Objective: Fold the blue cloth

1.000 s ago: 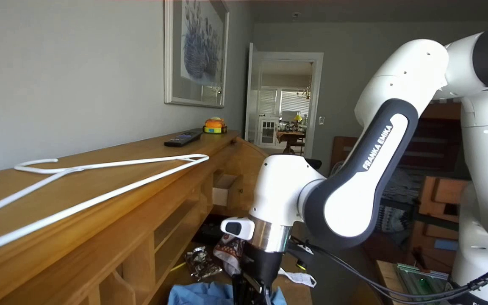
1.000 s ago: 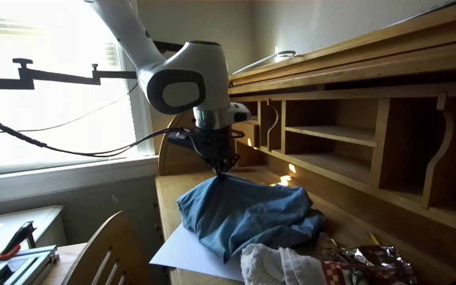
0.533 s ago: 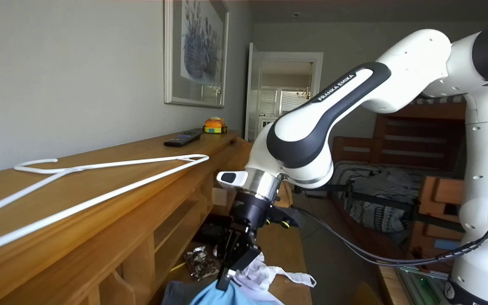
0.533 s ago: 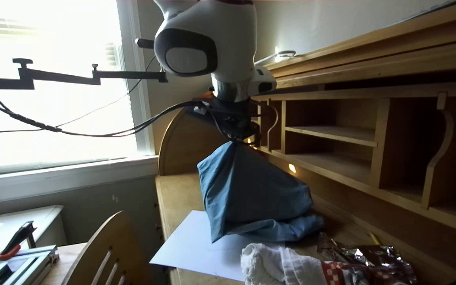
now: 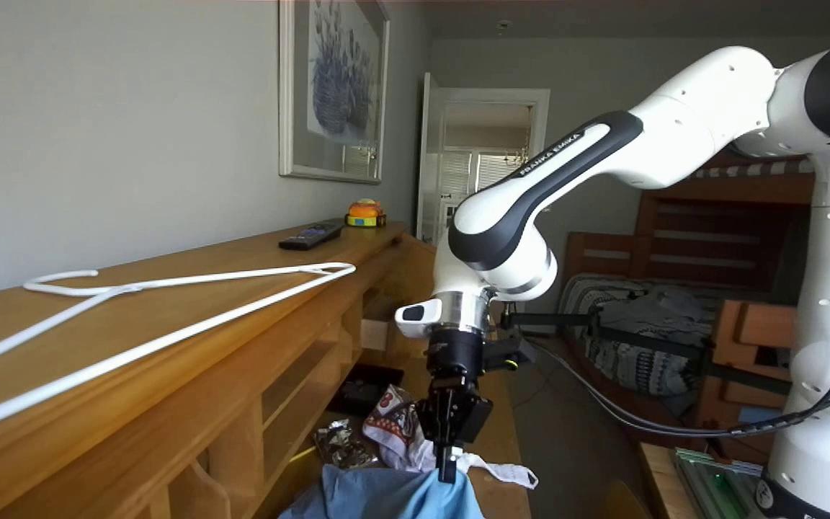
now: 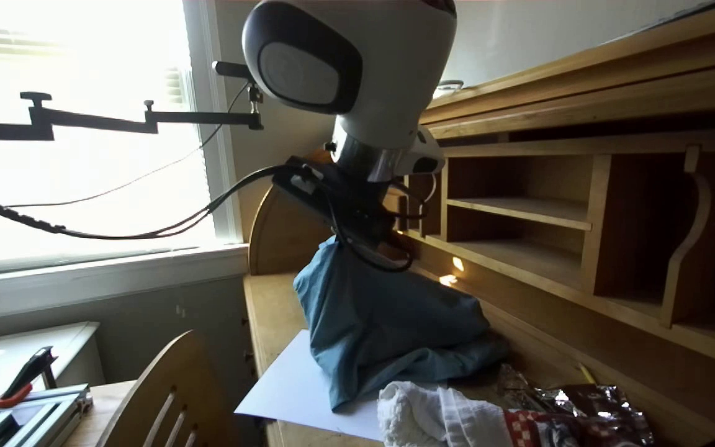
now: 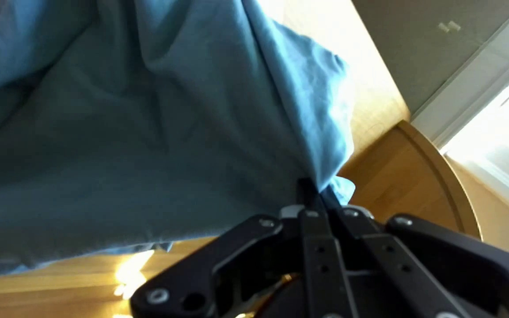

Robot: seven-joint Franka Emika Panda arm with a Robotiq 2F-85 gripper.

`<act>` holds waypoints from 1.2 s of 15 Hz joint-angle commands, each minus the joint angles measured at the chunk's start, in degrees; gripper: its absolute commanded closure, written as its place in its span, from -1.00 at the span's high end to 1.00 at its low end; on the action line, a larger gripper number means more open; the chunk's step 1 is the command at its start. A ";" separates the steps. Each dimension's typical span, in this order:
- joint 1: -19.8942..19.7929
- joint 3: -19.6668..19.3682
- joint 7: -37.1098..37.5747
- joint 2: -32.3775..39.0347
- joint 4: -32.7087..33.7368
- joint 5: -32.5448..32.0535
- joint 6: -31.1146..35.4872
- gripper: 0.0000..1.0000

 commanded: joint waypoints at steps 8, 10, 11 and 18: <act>33.67 -32.51 25.98 0.54 -7.57 -23.41 19.44 -0.99; 35.86 -34.89 34.35 1.33 -8.35 -31.21 22.51 -0.99; 36.74 -36.16 38.56 2.04 -8.54 -35.49 24.27 -0.99; 51.71 -55.59 68.57 4.88 -6.49 -66.73 24.99 -0.99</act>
